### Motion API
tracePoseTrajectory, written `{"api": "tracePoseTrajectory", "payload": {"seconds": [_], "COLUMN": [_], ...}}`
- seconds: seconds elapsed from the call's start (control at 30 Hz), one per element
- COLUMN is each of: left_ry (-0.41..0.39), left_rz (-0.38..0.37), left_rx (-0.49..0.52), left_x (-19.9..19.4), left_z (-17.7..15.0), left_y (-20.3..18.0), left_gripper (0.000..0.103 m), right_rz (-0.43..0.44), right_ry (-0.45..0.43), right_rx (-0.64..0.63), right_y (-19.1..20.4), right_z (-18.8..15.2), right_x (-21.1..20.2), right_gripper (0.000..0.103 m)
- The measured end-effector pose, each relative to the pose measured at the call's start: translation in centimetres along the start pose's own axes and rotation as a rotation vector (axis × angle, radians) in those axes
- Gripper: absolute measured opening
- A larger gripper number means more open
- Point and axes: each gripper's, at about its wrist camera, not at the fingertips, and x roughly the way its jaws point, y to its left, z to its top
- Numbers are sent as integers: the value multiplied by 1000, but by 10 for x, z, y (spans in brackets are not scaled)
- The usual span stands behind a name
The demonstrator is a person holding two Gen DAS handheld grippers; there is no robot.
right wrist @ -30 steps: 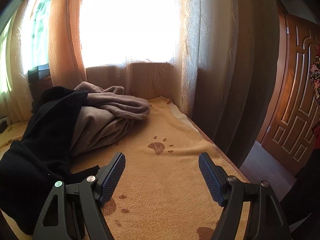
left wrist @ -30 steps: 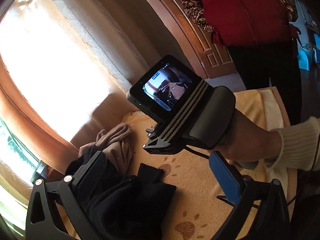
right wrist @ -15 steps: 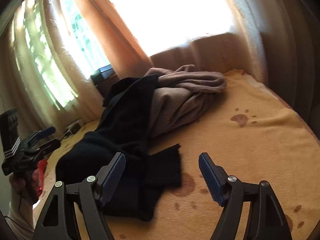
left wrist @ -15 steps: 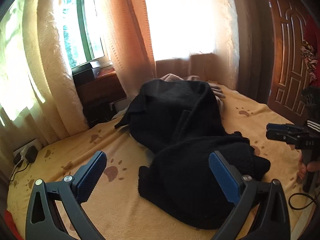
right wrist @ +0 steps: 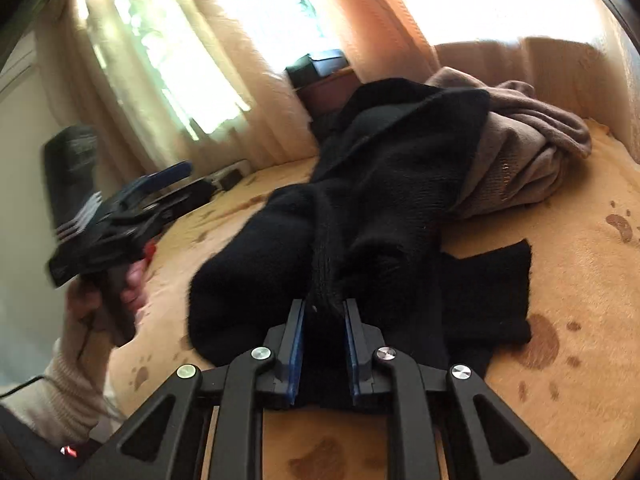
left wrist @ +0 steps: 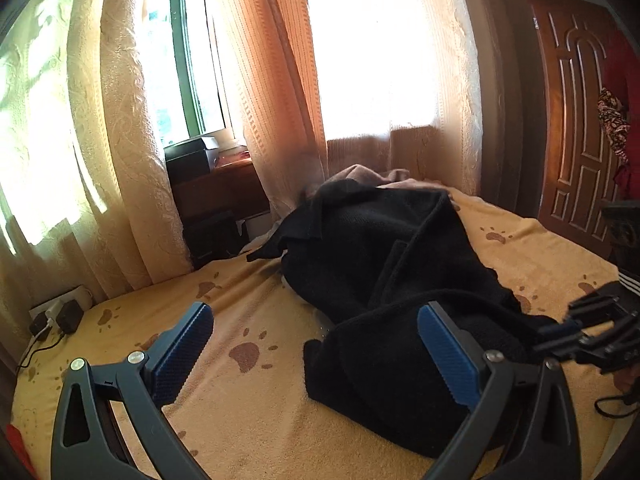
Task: Fold clothes
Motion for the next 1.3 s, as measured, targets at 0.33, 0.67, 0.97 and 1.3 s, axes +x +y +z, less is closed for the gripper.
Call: {"api": "tracePoseTrajectory", "payload": {"seconds": [0.33, 0.67, 0.97, 1.3], "left_ry": [12, 33, 65, 74], "left_rz": [-140, -167, -141, -181], "left_rx": [-113, -186, -232, -209], "left_x": [2, -2, 4, -1], "left_z": [-5, -8, -17, -17], "left_y": [9, 22, 40, 39], "left_gripper": [103, 103, 103, 103], "right_rz": [-201, -207, 166, 295], "right_ry": [-71, -86, 120, 223], "right_rx": [-129, -211, 3, -221], "right_y": [36, 4, -7, 83], "right_z": [-7, 49, 38, -60], "right_x": [-23, 28, 45, -16], "right_gripper": [32, 89, 14, 14]}}
